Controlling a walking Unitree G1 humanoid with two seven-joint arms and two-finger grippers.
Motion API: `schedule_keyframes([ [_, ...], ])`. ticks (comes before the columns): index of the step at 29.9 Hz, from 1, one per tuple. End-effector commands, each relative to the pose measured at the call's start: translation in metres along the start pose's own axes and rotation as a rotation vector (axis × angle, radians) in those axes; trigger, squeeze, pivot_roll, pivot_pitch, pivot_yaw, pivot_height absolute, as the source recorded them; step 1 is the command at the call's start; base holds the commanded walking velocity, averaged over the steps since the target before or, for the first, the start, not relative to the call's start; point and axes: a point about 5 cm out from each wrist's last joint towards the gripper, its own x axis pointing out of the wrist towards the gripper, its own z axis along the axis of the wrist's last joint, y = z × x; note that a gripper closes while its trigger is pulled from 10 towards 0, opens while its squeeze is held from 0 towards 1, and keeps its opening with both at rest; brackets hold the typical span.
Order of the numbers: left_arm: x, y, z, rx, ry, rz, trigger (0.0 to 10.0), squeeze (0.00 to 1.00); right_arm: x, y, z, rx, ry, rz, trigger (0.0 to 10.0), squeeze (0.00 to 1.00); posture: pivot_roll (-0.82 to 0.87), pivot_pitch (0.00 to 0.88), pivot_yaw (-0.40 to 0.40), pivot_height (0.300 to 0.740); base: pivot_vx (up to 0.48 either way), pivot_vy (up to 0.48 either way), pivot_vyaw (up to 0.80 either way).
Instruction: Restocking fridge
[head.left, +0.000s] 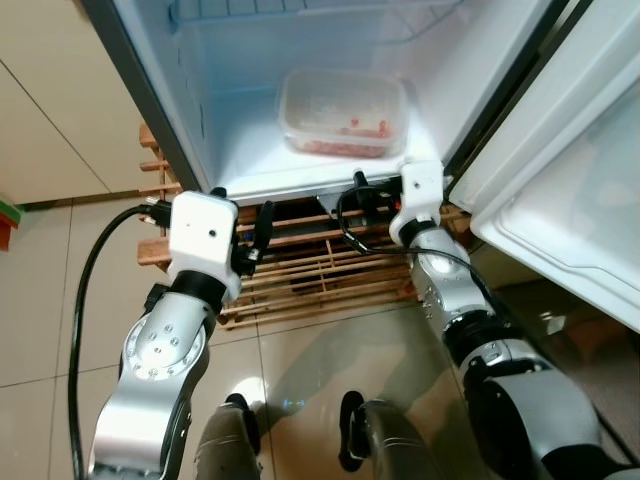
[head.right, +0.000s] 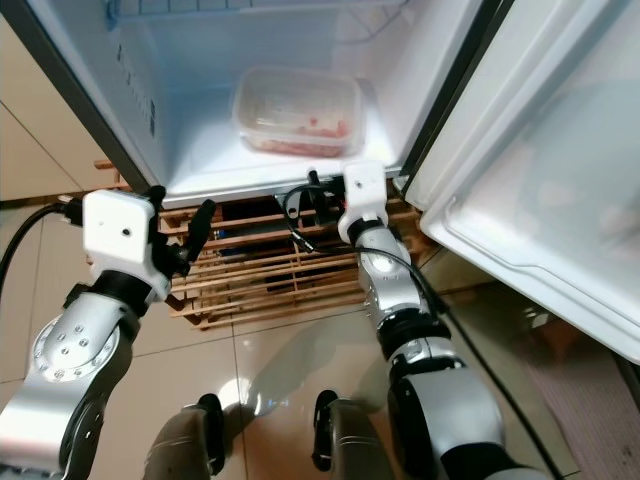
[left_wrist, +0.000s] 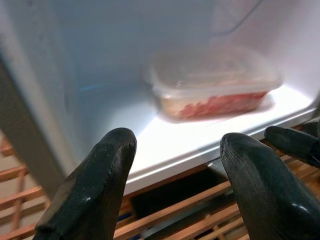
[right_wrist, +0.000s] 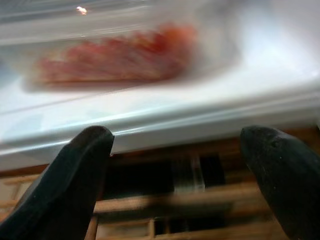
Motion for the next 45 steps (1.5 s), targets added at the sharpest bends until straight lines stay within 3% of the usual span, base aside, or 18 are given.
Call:
schedule_keyframes([
  [1,0.002,-0.005,-0.004,-0.003,0.0,-0.016,10.0,0.0,-0.002,-0.004,0.006,0.047,-0.019,-0.001,10.0,0.0,0.05,0.121,-0.104,0.74,0.0,0.0,0.0],
  [4,0.012,-0.007,-0.007,-0.013,-0.005,-0.024,10.0,0.0,-0.006,-0.002,0.011,-0.016,-0.058,0.036,10.0,0.0,0.03,0.065,-0.102,0.74,0.0,0.0,0.0],
  [7,0.021,-0.014,-0.012,-0.029,0.004,-0.069,10.0,0.0,-0.025,-0.001,0.011,-0.059,-0.101,0.036,10.0,0.0,0.02,0.011,-0.097,0.74,0.0,0.0,0.0],
  [9,0.023,-0.014,-0.013,-0.033,0.001,-0.077,10.0,0.0,-0.029,-0.001,0.013,-0.076,-0.112,0.026,10.0,0.0,0.02,0.0,-0.092,0.74,0.0,0.0,0.0],
  [12,0.024,-0.012,-0.017,-0.036,0.008,-0.078,10.0,0.0,-0.042,-0.001,0.015,-0.111,-0.153,-0.012,10.0,0.0,0.01,0.0,-0.083,0.74,0.0,0.0,0.0],
  [14,0.022,-0.001,-0.028,-0.065,0.049,-0.05,10.0,0.0,-0.062,-0.003,0.012,-0.201,-0.174,-0.027,10.0,0.0,-0.01,0.0,-0.064,0.74,0.0,0.0,0.0],
  [16,0.016,0.011,-0.04,-0.062,0.086,-0.024,10.0,0.0,-0.083,-0.015,0.002,-0.259,-0.14,-0.058,10.0,0.0,-0.02,0.0,-0.058,0.74,0.0,0.0,0.0],
  [18,0.014,0.013,-0.043,-0.062,0.094,-0.018,10.0,0.0,-0.089,-0.019,0.0,-0.266,-0.125,-0.073,10.0,0.0,-0.02,0.0,-0.058,0.74,0.0,0.0,0.0],
  [20,0.009,0.022,-0.056,-0.065,0.119,0.029,10.0,0.0,-0.114,-0.043,-0.015,-0.312,-0.07,-0.159,10.0,0.0,-0.03,0.0,-0.061,0.74,0.0,0.0,0.0],
  [21,0.009,0.022,-0.056,-0.065,0.119,0.029,10.0,0.0,-0.114,-0.043,-0.015,-0.312,-0.07,-0.159,10.0,0.0,-0.03,0.0,-0.061,0.74,0.0,0.0,0.0],
  [22,0.007,0.027,-0.064,-0.064,0.128,0.066,10.0,0.0,-0.126,-0.053,-0.022,-0.335,-0.041,-0.193,10.0,0.0,-0.03,0.0,-0.064,0.74,0.0,0.0,0.0],
  [27,-0.002,0.03,-0.08,-0.045,0.165,0.102,10.0,0.0,-0.138,-0.061,-0.029,-0.342,-0.019,-0.24,10.0,0.0,-0.04,0.0,-0.073,0.74,0.0,0.0,0.0],
  [29,-0.008,0.026,-0.088,-0.069,0.19,0.102,10.0,0.0,-0.138,-0.07,-0.028,-0.295,-0.021,-0.324,10.0,0.0,-0.04,0.0,-0.066,0.74,0.0,0.0,0.0],
  [36,0.011,0.011,-0.079,-0.101,0.13,0.071,10.0,0.0,-0.128,-0.066,-0.022,-0.238,-0.075,-0.368,10.0,0.0,-0.05,0.0,-0.05,0.74,0.0,0.0,0.0],
  [39,-0.001,0.025,-0.087,-0.091,0.119,0.119,10.0,0.0,-0.139,-0.072,-0.027,-0.242,-0.062,-0.406,10.0,0.0,-0.06,0.0,-0.048,0.74,0.0,0.0,0.0],
  [40,-0.016,0.023,-0.098,-0.043,0.151,0.071,10.0,0.0,-0.151,-0.075,-0.037,-0.278,-0.019,-0.392,10.0,0.0,-0.06,0.0,-0.046,0.74,0.0,0.0,0.0],
  [42,-0.028,0.016,-0.107,0.018,0.176,-0.006,10.0,0.0,-0.16,-0.079,-0.049,-0.327,0.049,-0.348,10.0,0.0,-0.06,0.0,-0.053,0.74,0.0,0.0,0.0],
  [45,-0.038,0.018,-0.114,0.02,0.213,-0.027,10.0,0.0,-0.165,-0.087,-0.061,-0.338,0.104,-0.337,10.0,0.0,-0.06,0.0,-0.057,0.74,0.0,0.0,0.0],
])
